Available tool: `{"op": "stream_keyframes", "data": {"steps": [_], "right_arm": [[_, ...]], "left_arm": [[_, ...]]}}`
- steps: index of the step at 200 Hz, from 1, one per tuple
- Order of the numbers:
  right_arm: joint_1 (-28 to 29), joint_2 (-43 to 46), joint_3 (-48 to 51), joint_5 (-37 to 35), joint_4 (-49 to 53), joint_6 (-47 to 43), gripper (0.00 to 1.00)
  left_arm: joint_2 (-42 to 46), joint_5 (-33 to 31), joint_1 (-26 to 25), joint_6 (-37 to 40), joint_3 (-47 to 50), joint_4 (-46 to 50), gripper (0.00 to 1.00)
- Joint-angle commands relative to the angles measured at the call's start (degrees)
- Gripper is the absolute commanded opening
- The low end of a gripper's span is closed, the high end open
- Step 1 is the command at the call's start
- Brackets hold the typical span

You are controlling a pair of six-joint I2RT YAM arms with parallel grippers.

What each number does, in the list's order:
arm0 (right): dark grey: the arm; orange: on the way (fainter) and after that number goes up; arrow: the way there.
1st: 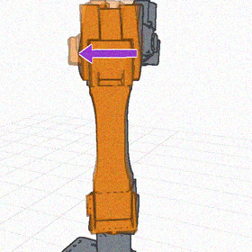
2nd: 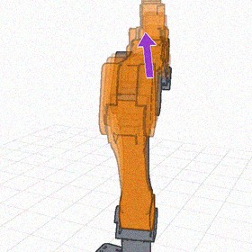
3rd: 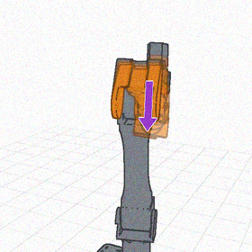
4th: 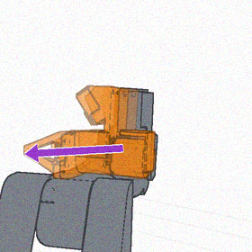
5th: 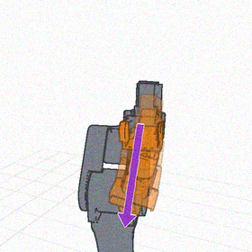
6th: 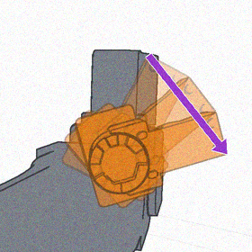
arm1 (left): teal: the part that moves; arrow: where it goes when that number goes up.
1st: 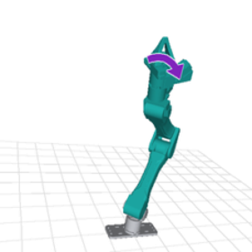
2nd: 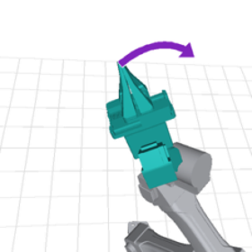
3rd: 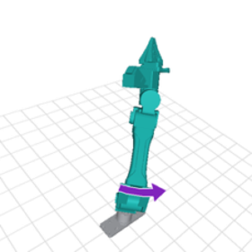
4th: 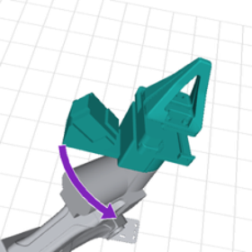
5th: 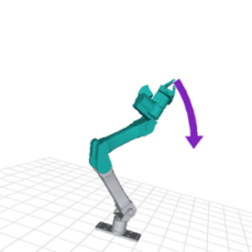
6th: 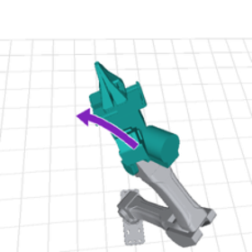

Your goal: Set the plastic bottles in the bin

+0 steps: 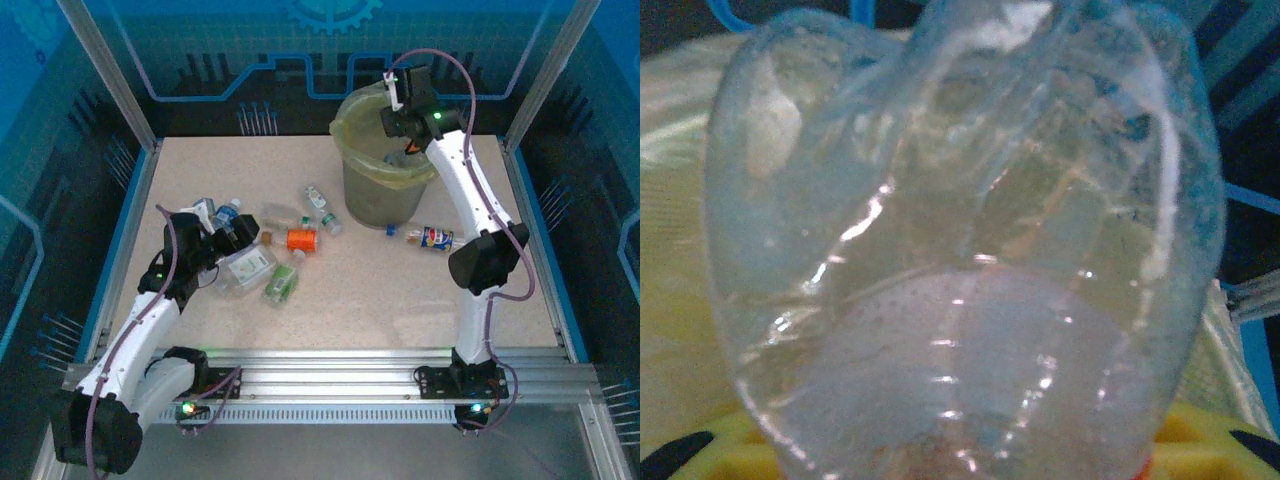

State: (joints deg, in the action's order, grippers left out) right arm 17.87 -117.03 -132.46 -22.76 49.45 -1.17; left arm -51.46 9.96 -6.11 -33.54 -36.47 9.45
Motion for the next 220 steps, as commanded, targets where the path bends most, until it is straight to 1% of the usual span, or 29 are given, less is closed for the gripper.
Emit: {"op": "stream_keyframes", "data": {"steps": [1, 28, 56, 94, 125, 158, 174, 220], "right_arm": [[-1.42, -2.07, -1.43, -2.82, 2.04, -0.82, 0.23], [-2.34, -3.45, -0.95, -4.04, 2.47, -1.18, 0.25], [-2.74, -4.26, 0.21, -4.47, 2.76, -1.47, 0.31], [-2.92, -4.00, 2.27, -4.21, 2.40, -1.46, 0.52], [-2.93, -3.86, 2.47, -4.16, 2.55, -1.21, 0.64], [-2.94, -3.31, 2.56, -4.28, 2.84, -1.12, 0.74], [-2.95, -2.79, 2.56, -4.22, 3.08, -1.09, 0.77], [-2.98, 0.25, 3.15, -2.26, 3.94, 0.26, 0.82]], "left_arm": [[1.23, 0.15, 0.48, 0.67, -1.05, 1.25, 0.99], [1.36, 0.06, 0.48, 0.67, -1.06, 1.36, 0.99], [1.34, -0.03, 0.53, 0.67, -0.99, 1.39, 0.99], [1.32, -0.35, 0.48, 0.74, -0.97, 1.36, 0.99], [1.36, -0.34, 0.49, 0.79, -1.06, 1.44, 0.99], [1.58, -0.38, 0.48, 0.82, -1.06, 1.68, 0.99], [1.67, -0.42, 0.48, 0.84, -1.06, 1.72, 0.99], [1.69, -0.38, 0.48, 0.69, -1.14, 1.76, 0.99]]}}
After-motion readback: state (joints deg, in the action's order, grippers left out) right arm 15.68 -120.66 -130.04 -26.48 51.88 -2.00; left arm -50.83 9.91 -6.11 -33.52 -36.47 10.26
